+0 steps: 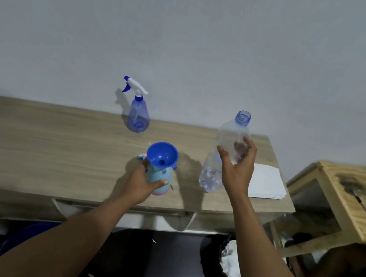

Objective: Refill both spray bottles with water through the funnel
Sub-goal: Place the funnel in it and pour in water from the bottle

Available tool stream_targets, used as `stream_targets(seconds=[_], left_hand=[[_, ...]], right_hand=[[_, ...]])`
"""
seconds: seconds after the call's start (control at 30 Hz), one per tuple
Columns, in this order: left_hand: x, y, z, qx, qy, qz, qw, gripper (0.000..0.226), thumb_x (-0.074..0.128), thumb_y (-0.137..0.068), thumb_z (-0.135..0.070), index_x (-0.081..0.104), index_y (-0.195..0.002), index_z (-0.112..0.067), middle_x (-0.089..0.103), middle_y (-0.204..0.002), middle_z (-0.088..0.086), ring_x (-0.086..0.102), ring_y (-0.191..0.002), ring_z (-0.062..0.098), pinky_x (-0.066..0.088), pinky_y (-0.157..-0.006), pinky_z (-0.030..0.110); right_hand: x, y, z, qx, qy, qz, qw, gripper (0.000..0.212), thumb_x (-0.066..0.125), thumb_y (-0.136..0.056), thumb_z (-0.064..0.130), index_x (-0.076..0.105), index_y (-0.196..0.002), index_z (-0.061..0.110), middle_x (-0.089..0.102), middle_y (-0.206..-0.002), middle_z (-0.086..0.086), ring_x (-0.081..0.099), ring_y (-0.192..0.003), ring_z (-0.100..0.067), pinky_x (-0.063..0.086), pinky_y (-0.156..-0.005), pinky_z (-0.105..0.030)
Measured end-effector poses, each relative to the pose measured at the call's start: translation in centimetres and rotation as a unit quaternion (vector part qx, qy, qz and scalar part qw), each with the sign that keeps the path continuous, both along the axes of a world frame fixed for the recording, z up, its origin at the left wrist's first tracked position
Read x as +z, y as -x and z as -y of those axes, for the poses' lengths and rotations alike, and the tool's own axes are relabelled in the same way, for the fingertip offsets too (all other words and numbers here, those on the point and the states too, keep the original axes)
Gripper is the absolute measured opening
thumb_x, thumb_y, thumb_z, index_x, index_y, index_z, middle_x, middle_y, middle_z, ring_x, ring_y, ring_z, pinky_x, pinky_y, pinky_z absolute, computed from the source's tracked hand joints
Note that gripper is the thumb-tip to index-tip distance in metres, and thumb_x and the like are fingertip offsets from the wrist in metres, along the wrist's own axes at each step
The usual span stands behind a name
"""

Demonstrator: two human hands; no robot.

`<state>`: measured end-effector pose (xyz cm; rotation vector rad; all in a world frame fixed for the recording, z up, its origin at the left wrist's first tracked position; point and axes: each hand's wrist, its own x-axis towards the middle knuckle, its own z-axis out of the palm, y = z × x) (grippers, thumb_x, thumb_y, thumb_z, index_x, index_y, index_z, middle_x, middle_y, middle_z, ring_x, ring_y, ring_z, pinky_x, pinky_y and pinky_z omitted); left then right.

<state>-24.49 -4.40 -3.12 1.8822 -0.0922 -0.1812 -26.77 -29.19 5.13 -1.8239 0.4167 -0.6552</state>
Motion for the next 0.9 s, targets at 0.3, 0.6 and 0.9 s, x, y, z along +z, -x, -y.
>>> stream_targets(seconds=[0.3,0.6,0.9], left_hand=[[2.0,0.3,0.2,0.052,0.038,0.041,0.997,0.121,0.094,-0.059,-0.026,0.019,-0.154,-0.026,0.050,-0.136,-0.016,0.051,-0.119,0.000,0.043,-0.102,0.028],[4.4,-0.3,0.7,0.041,0.026,0.102,0.994,0.080,0.092,-0.061,-0.025,0.051,-0.129,-0.031,0.062,-0.114,-0.017,0.062,-0.105,0.009,0.053,-0.093,0.033],[5.2,0.3,0.7,0.051,0.022,0.111,0.992,0.070,0.091,-0.062,-0.024,0.052,-0.117,-0.041,0.062,-0.107,-0.028,0.066,-0.093,0.004,0.058,-0.083,0.035]], right_hand=[[3.7,0.6,-0.4,0.187,0.125,-0.026,0.974,0.079,0.077,-0.085,0.035,0.031,-0.149,0.036,0.053,-0.130,0.012,0.061,-0.108,-0.010,0.049,-0.084,-0.022],[6.2,0.7,-0.8,0.283,0.388,-0.151,0.864,0.080,0.077,-0.081,0.046,0.033,-0.148,0.038,0.051,-0.132,0.011,0.059,-0.112,-0.016,0.050,-0.094,-0.037],[7.8,-0.1,-0.1,0.269,0.525,-0.195,0.783,0.076,0.073,-0.084,0.046,0.033,-0.147,0.037,0.048,-0.135,0.009,0.063,-0.109,-0.020,0.043,-0.099,-0.043]])
